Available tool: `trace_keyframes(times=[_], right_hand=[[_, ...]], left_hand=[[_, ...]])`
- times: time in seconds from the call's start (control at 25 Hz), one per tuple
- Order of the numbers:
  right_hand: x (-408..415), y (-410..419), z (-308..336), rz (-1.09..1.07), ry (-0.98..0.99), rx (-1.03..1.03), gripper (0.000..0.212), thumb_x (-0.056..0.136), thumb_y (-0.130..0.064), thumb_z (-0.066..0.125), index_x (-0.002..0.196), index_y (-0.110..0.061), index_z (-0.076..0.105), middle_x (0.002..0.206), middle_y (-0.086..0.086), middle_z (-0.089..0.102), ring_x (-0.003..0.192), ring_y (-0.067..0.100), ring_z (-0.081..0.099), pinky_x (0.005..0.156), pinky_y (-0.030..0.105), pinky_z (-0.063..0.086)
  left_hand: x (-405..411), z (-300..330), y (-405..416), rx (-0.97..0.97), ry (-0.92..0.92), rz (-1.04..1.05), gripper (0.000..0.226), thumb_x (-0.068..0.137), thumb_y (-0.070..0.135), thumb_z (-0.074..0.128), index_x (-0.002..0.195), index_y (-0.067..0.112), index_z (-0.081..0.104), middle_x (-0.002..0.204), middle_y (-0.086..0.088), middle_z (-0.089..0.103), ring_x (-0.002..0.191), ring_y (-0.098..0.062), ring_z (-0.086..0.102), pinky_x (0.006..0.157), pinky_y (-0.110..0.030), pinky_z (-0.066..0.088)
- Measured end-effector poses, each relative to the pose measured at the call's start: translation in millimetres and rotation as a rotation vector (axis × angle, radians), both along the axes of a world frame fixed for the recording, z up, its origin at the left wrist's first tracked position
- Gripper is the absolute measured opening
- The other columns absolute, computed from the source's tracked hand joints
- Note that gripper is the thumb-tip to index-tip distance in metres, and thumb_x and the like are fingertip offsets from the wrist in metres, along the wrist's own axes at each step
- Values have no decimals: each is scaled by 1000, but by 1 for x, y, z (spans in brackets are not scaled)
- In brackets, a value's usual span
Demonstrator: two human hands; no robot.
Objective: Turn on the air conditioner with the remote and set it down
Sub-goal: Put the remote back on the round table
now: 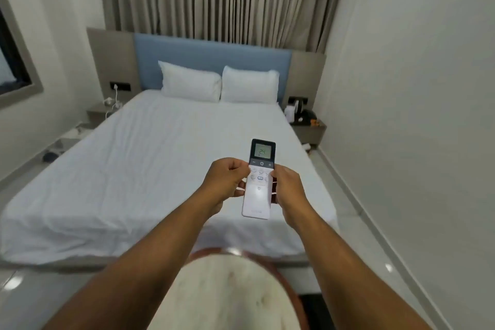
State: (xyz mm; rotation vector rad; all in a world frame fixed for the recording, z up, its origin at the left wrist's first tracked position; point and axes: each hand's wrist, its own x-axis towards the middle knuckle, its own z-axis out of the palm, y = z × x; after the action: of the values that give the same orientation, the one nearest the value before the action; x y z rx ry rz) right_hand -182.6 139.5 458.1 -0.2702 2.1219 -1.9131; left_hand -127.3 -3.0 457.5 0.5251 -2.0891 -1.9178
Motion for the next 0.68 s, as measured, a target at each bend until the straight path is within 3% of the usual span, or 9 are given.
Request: trace_keyframes(times=[0.16,0.36,0.52,0.68], right_hand=[[26,-9,-121,-37,-214,78,24,92,-9,52,83,-13,74,71,1,79,63,21,68,57,31,55],[72,-11,-281,-31,-434,241,18,95,-7,57,95,-7,75,83,5,80,71,22,72,54,23,56],[109,-9,-378,-27,-537,356,21,97,-13,57,103,-7,76,103,12,77,94,30,72,86,46,58],[131,-6,-447,1,-586,422,25,98,-13,54,110,-7,75,108,12,75,96,29,70,87,45,57]], left_hand=[[31,-122,-19,135,-222,34,12,91,20,60,84,15,68,81,-3,77,68,-21,71,60,-34,60],[84,-279,-18,205,-506,73,8,93,15,60,94,12,68,87,-3,78,74,-18,72,59,-28,58],[115,-372,-7,232,-635,124,14,92,9,59,93,15,71,88,-5,76,71,-17,71,59,-29,59],[133,-444,4,259,-722,129,29,89,0,53,91,20,74,94,-3,75,82,-20,72,58,-27,58]])
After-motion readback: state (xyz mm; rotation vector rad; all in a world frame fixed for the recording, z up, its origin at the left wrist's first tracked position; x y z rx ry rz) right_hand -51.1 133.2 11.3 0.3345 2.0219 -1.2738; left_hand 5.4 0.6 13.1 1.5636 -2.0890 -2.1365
